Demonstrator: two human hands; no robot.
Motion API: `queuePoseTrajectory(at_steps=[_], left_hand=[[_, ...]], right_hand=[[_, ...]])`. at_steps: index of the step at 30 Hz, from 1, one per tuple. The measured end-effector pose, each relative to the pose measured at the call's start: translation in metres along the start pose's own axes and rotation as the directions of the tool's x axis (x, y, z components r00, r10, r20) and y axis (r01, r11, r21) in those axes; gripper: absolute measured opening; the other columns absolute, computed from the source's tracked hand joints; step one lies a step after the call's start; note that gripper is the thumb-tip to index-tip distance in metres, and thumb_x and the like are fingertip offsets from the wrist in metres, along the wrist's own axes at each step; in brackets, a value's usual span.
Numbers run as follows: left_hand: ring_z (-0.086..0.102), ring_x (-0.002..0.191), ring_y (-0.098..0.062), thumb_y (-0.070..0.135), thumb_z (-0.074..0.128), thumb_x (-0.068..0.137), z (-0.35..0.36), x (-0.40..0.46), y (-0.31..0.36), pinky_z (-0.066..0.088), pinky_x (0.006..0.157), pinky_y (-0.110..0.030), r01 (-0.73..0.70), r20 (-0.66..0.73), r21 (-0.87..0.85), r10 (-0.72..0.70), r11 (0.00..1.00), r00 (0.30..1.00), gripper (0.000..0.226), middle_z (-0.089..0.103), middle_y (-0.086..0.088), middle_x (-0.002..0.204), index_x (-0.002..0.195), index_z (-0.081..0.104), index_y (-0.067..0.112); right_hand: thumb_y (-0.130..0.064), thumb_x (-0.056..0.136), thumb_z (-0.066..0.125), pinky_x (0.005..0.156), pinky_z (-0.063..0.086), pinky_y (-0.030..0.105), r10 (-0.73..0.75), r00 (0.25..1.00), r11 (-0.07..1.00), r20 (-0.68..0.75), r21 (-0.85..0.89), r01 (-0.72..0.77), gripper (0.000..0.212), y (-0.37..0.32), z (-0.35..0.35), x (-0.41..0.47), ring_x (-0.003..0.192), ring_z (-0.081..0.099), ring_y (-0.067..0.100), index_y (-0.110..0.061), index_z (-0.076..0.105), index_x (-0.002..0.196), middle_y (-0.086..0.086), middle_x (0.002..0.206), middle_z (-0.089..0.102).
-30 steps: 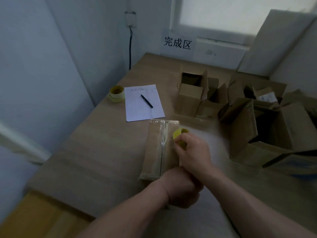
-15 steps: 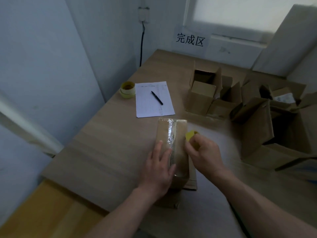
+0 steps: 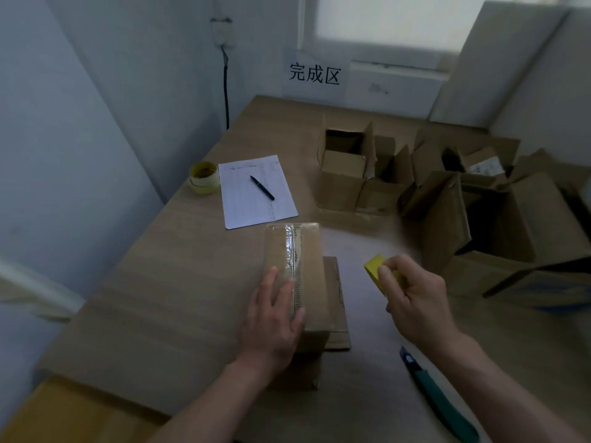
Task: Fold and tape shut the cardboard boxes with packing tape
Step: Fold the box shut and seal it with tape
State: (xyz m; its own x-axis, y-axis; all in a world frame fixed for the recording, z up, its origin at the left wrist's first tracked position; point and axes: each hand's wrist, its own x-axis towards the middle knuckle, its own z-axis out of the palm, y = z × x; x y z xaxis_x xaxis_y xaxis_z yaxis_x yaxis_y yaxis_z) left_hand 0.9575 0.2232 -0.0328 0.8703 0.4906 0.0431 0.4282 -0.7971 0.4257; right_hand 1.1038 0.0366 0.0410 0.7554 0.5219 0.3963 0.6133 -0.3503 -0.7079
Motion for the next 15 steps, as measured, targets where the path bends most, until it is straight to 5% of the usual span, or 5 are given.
queuePoseTrajectory(at_steps=[4, 7, 10, 15], left_hand=[[0.035, 0.138, -0.027, 0.057, 0.026, 0.09, 0.001, 0.001, 0.0, 0.043, 0.099, -0.042, -0.009, -0.028, -0.019, 0.009, 1.0, 1.0, 0.062, 0.018, -0.002, 0.159, 0.14, 0.043, 0.026], [0.036, 0.138, -0.028, 0.056, 0.029, 0.09, 0.002, 0.001, -0.001, 0.044, 0.098, -0.043, -0.013, -0.042, -0.026, 0.012, 1.0, 0.999, 0.061, 0.019, -0.002, 0.159, 0.14, 0.045, 0.025], [0.036, 0.137, -0.028, 0.056, 0.029, 0.09, 0.003, 0.001, -0.001, 0.044, 0.098, -0.043, -0.01, -0.042, -0.013, 0.009, 1.0, 0.999, 0.061, 0.018, -0.001, 0.159, 0.141, 0.044, 0.026], [0.035, 0.138, -0.026, 0.056, 0.03, 0.089, 0.003, 0.005, -0.001, 0.044, 0.097, -0.042, -0.018, -0.043, -0.024, 0.017, 1.0, 0.999, 0.06, 0.014, 0.002, 0.159, 0.141, 0.041, 0.028]], right_hand=[[-0.026, 0.093, 0.057, 0.041, 0.041, 0.042, 0.04, 0.999, 0.996, 0.01, -0.082, -0.039, 0.019, 0.005, -0.004, -0.009, 0.047, 0.048, 0.016, -0.019, 0.052, 0.075, 0.001, 0.057, 0.048], [-0.019, 0.085, 0.063, 0.042, 0.032, 0.022, 0.127, 0.992, 0.985, -0.008, -0.118, -0.127, 0.025, 0.009, -0.009, -0.014, 0.052, 0.046, 0.012, -0.026, 0.041, 0.075, -0.002, 0.056, 0.044], [-0.012, 0.08, 0.068, 0.043, 0.031, 0.028, 0.173, 0.985, 0.974, -0.008, -0.147, -0.173, 0.037, 0.012, -0.011, -0.022, 0.051, 0.042, 0.013, -0.027, 0.035, 0.074, -0.003, 0.056, 0.041], [-0.012, 0.077, 0.074, 0.044, 0.031, 0.034, 0.085, 0.985, 0.949, 0.148, -0.315, -0.035, 0.043, 0.017, -0.005, -0.065, 0.048, 0.038, 0.018, -0.023, 0.033, 0.071, -0.005, 0.054, 0.039]])
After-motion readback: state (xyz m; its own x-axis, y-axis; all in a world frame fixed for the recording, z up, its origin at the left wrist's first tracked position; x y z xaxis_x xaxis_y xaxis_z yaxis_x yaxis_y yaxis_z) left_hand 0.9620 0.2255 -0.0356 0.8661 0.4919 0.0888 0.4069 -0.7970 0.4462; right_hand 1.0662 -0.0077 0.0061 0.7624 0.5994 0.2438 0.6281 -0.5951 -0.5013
